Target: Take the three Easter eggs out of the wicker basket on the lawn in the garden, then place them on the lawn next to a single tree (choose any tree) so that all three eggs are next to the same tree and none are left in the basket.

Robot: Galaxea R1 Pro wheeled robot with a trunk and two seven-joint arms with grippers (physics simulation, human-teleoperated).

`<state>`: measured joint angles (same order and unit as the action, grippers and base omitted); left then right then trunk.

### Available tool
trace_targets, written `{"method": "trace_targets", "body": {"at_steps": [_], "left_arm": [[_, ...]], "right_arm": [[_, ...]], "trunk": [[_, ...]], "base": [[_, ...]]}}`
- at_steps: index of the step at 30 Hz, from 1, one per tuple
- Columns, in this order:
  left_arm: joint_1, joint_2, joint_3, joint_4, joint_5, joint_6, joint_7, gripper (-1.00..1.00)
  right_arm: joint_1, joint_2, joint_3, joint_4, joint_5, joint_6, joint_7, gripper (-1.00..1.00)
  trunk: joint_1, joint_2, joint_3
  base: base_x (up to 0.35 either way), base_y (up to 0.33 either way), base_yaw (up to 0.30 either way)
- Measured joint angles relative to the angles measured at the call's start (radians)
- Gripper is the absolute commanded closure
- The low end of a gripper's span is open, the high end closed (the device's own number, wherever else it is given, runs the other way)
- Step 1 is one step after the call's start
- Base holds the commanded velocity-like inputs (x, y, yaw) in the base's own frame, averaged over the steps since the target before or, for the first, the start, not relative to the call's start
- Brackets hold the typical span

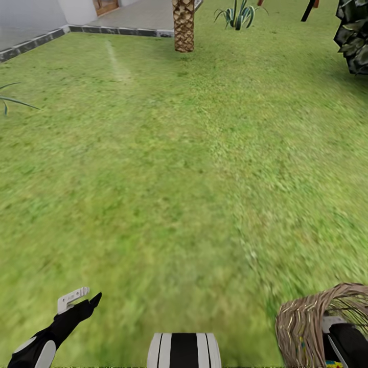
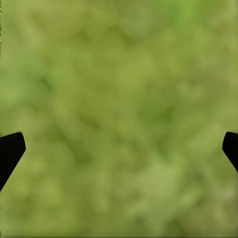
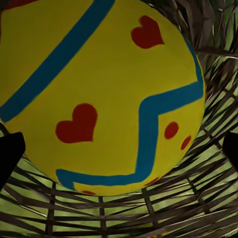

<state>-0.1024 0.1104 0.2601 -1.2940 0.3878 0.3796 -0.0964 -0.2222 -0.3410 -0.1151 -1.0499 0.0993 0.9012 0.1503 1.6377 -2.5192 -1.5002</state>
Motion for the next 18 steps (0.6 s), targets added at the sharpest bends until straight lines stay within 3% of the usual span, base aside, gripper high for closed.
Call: {"method": "trace_targets", "body": {"at_steps": [14, 18], "left_arm": [[0.000, -0.001, 0.000, 0.001, -0.001, -0.001, 0.003, -1.00], [0.000, -0.001, -0.001, 0.002, -0.001, 0.000, 0.003, -1.00]], "right_arm": [[0.000, 0.008, 0.010, -0.004, 0.010, 0.000, 0.000, -1.00], [0.000, 0.008, 0.010, -0.003, 0.010, 0.000, 0.000, -1.00]], "trunk": [[0.006, -0.003, -0.054], [0.006, -0.003, -0.054]], "base": [[0.000, 0.000, 0.000], [0.000, 0.000, 0.000]]}}
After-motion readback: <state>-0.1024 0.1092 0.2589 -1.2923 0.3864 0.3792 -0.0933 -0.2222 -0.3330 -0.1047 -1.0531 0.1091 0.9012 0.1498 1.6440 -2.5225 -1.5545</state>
